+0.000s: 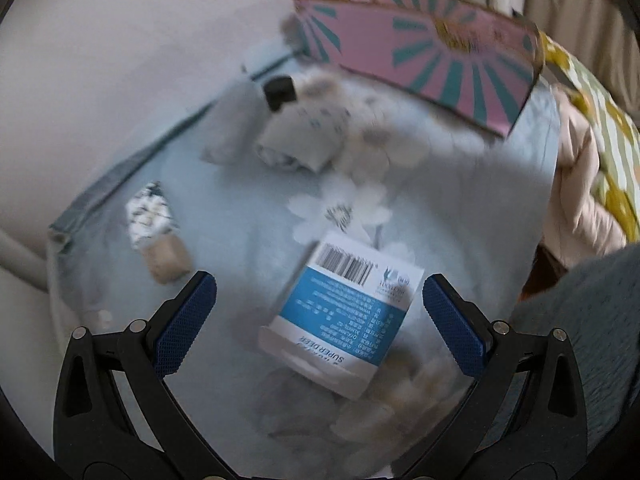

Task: Organize objects
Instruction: 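Lower the left tool and grasp the white-and-blue barcode box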

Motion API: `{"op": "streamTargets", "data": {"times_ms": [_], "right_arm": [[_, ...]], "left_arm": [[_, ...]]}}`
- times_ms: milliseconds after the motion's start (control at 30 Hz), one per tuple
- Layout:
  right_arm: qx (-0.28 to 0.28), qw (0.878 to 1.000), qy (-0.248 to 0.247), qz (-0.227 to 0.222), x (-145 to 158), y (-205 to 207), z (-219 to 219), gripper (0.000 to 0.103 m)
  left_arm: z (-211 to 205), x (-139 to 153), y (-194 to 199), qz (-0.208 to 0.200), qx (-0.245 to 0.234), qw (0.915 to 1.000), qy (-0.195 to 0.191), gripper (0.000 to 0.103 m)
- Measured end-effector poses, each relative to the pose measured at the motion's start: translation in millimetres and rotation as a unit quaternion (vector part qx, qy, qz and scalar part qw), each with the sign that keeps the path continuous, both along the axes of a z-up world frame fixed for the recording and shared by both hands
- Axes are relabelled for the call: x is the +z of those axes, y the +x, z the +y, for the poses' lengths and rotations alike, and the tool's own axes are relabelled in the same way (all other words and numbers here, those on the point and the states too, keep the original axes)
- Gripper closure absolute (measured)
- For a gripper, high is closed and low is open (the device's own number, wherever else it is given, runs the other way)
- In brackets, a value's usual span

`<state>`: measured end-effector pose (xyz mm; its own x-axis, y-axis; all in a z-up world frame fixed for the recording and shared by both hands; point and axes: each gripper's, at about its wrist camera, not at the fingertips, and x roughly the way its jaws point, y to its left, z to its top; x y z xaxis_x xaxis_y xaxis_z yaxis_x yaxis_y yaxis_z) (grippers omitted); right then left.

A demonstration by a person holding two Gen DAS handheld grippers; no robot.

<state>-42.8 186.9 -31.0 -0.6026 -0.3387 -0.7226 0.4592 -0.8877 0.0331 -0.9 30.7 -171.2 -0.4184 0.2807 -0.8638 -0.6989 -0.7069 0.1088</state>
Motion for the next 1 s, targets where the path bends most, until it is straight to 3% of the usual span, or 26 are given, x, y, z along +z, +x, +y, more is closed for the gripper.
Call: {"op": "streamTargets", "data": {"times_ms": [267,367,500,767,1000], "right_arm": [[-0.004,1.000,-0.003,-0.007,-23,-5,1,0.014],[-0.004,1.000,-0.004,-0.009,-28,-7,1,0.014],[-0.001,1.000,-0.007,-0.013,-33,-9,0,0.014],[0.005,1.000,-0.013,-0.017,-34,-9,-2,0.014],[0.016,1.000,-0.015,-0.018,-26,-7,-4,0.014]], "left_arm": [[6,-30,-4,-0.009,-0.031,0.9994,-0.017,0.003],[4,-33,-3,-0.016,-0.038,0.9992,-0.003,0.012],[2,-31,-4,-0.031,-0.041,0.9985,0.018,0.033],[2,-23,0,-0.020,-0.034,0.9991,0.014,0.036],[-6,3,-7,-0.022,0.009,0.9992,0.033,0.036]]}}
